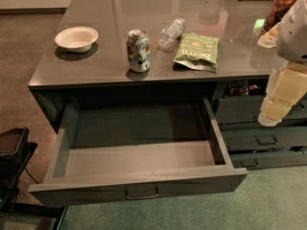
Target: Place green jalapeno chip bag into top drawer
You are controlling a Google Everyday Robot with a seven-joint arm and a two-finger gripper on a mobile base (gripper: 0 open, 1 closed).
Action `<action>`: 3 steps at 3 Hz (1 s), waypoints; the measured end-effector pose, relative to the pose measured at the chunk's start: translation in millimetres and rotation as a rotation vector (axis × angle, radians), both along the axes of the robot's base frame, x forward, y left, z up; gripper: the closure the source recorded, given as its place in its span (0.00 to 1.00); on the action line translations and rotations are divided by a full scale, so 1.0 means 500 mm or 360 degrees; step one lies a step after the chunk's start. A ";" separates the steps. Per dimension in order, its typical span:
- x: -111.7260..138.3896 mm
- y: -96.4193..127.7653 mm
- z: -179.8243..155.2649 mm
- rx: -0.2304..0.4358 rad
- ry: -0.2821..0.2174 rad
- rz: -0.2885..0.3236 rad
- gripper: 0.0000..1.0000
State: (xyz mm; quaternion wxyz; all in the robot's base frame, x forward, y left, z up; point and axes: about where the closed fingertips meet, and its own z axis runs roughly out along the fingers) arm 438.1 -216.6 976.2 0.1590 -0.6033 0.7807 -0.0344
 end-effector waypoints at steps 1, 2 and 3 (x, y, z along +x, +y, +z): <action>0.000 0.000 0.000 0.0000 0.0000 0.0000 0.00; 0.027 0.002 0.005 0.0060 -0.0090 -0.0035 0.00; 0.028 0.002 0.005 0.0060 -0.0090 -0.0035 0.00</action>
Offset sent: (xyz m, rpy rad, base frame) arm 0.0338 -0.0019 -0.0033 0.1019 -0.1057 -0.0607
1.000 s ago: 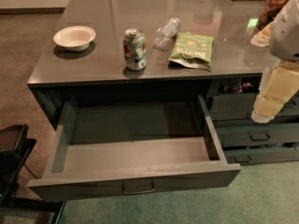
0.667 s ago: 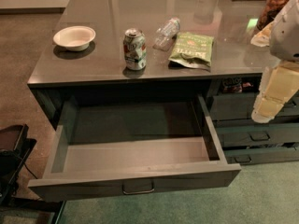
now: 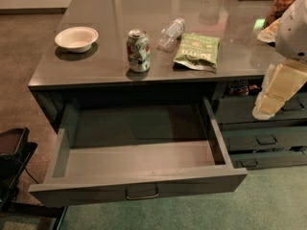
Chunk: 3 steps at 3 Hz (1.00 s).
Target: Place green jalapeno chip bag into top drawer
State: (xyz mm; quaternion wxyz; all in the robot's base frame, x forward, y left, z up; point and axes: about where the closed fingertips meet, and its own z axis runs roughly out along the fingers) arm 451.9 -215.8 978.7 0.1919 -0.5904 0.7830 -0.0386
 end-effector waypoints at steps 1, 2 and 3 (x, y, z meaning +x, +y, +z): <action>0.035 -0.003 -0.021 0.0003 -0.0043 -0.0088 0.00; 0.113 0.001 -0.047 0.0041 -0.0105 -0.0131 0.00; 0.209 0.006 -0.067 0.0128 -0.0173 -0.0147 0.00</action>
Offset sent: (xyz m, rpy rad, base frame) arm 0.1111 0.0007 -0.0444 0.0622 -0.1069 -0.1163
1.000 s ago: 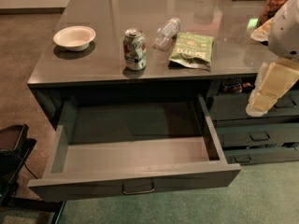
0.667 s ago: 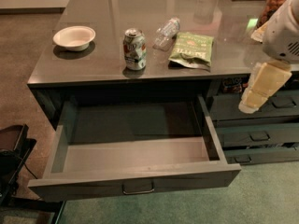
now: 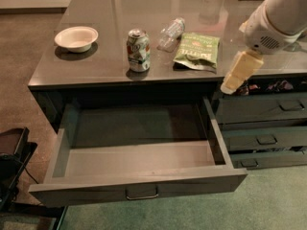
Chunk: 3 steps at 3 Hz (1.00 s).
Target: Place green jalapeno chip bag into top drawer
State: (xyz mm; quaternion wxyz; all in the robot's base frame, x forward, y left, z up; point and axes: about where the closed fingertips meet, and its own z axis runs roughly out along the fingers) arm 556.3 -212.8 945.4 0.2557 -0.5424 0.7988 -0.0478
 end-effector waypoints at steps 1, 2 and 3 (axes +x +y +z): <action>0.101 0.006 -0.013 0.0135 -0.0078 -0.0008 0.00; 0.101 0.006 -0.013 0.0135 -0.0078 -0.0008 0.00; 0.103 0.001 -0.016 0.0162 -0.0077 -0.0017 0.00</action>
Offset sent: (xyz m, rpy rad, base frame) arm 0.0414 0.0032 -0.0047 0.0705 -0.0425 -0.0031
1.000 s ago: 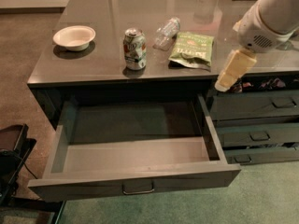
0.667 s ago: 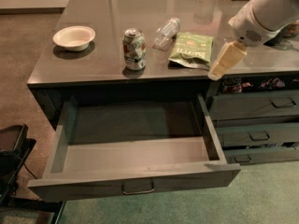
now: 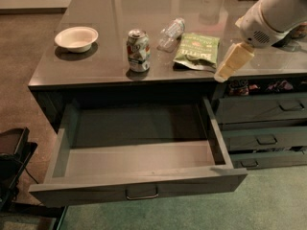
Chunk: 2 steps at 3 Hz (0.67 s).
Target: Place green jalapeno chip bag into top drawer
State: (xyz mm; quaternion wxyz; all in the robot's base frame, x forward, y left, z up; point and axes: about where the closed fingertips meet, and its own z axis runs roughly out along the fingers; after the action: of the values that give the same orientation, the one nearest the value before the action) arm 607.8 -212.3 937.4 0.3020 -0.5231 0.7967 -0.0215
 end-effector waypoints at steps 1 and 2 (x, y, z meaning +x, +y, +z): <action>0.035 0.007 -0.008 0.0085 -0.0017 0.0014 0.00; 0.078 0.025 -0.016 0.0179 -0.0022 0.0048 0.00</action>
Offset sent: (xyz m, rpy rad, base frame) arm 0.0653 0.0197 -0.0085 0.1866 -0.0252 0.0493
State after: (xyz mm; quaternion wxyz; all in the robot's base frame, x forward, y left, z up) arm 646.8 -199.6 929.2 0.3367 -0.5170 0.7866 0.0243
